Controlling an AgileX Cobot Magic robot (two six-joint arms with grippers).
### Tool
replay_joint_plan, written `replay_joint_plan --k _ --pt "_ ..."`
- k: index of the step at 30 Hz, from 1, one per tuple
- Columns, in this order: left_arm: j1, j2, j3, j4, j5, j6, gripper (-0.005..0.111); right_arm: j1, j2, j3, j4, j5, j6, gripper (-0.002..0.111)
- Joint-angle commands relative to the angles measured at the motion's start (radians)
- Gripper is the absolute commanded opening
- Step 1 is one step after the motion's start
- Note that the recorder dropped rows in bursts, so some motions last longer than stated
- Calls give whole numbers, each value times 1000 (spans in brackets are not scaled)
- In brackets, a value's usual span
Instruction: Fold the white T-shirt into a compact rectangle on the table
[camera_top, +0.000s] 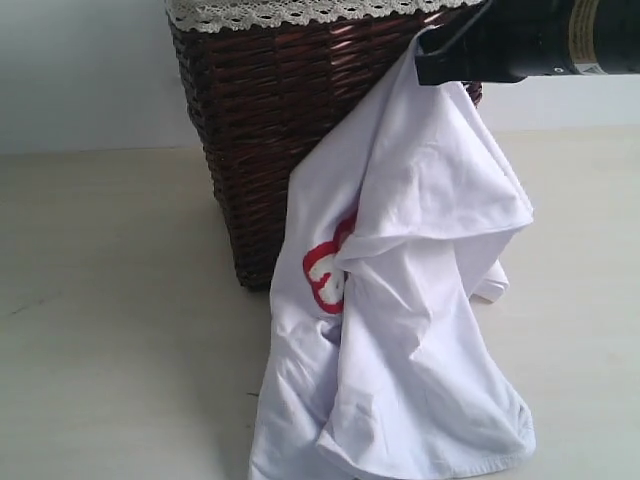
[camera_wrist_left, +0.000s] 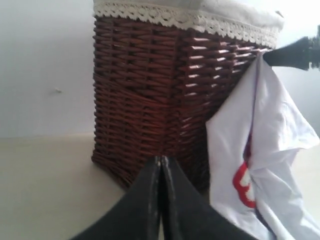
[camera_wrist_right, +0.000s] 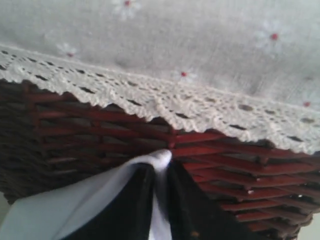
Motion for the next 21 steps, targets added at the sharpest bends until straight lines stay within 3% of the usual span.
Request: replay_joint_plan --k 1,3,6,9,11,14,15,18,21 --pt "-3 170 -17 40 -109 8 0 -1 -72 0 -126 -13 193 38" --pt "-3 249 -29 78 -191 13 0 -1 -114 16 -126 34 196 45" --pt "-3 380 -50 144 -285 17 0 -1 -175 28 -126 41 230 45" --pt "-9 505 -78 207 -357 17 3 -1 -229 62 -126 -69 250 45" --pt "-40 592 -112 269 -401 17 11 -1 -246 91 -126 -190 250 43" --pt "-162 743 -167 289 -388 33 23 -1 -249 111 -126 -353 224 40" --pt "-233 793 -193 275 -349 44 24 -1 -247 111 -126 -429 191 40" --pt "-410 929 -257 234 -220 87 24 -1 -237 113 -126 -789 22 39" --pt "-561 1029 -324 181 -64 87 24 -1 -231 123 -126 -843 142 25"
